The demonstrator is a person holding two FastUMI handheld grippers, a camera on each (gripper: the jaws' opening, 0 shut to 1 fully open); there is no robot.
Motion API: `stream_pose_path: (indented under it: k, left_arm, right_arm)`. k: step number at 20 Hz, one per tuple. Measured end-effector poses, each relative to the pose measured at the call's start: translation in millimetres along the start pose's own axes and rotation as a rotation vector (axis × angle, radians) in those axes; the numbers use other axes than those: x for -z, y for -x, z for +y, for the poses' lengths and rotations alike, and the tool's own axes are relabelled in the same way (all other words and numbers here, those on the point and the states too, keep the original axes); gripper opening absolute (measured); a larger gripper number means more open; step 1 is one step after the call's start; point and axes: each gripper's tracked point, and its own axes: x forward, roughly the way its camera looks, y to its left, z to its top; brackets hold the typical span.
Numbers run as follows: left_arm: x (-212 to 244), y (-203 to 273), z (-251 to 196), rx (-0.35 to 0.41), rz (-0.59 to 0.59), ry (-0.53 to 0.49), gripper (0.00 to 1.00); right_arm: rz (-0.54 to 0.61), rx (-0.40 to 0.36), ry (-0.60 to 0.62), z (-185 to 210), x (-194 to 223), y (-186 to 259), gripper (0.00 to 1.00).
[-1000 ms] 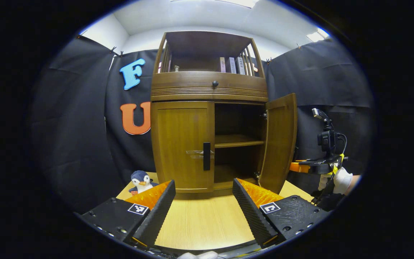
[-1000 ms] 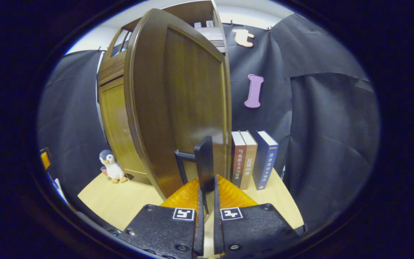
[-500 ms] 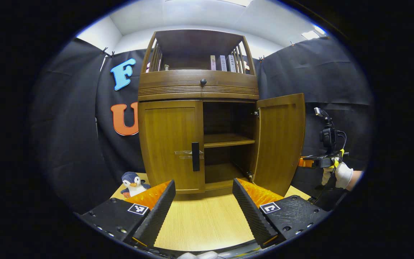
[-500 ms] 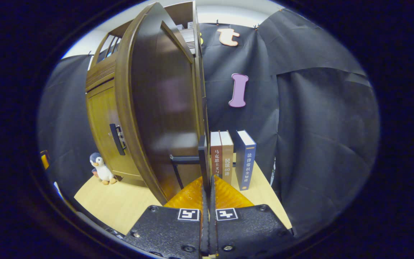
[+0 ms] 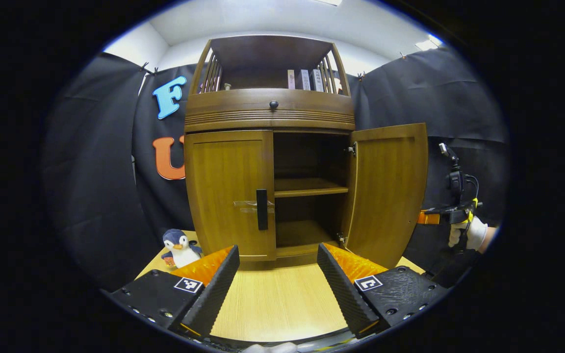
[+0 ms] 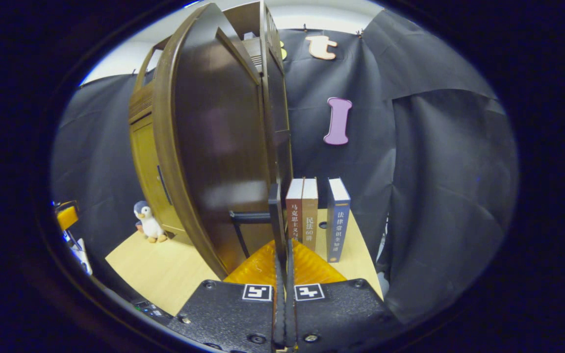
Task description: Open the right door of the double-door shoe cabinet with the right hand, and open the left door with the left hand.
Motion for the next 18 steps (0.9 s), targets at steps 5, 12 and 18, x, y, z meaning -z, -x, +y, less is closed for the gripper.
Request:
stream_pose_path:
  k: [5,12,18]
  left_arm:
    - [-4.8,-13.3,-20.6,-0.028,0.004,0.028,0.96]
    - [-11.7,-15.8,-33.8,-0.039,-0.007,0.026,0.96]
    - [-2.0,-15.9,-14.0,-0.038,0.008,0.007,0.96]
  right_arm:
    - [0.019,-0.079,0.03,-5.1,-1.3,-2.5,0.05]
    - [0.008,-0.094,0.071,-6.0,1.8,6.2,0.07]
    - [-0.035,0.016,0.087,-23.2,-10.5,55.9,0.44]
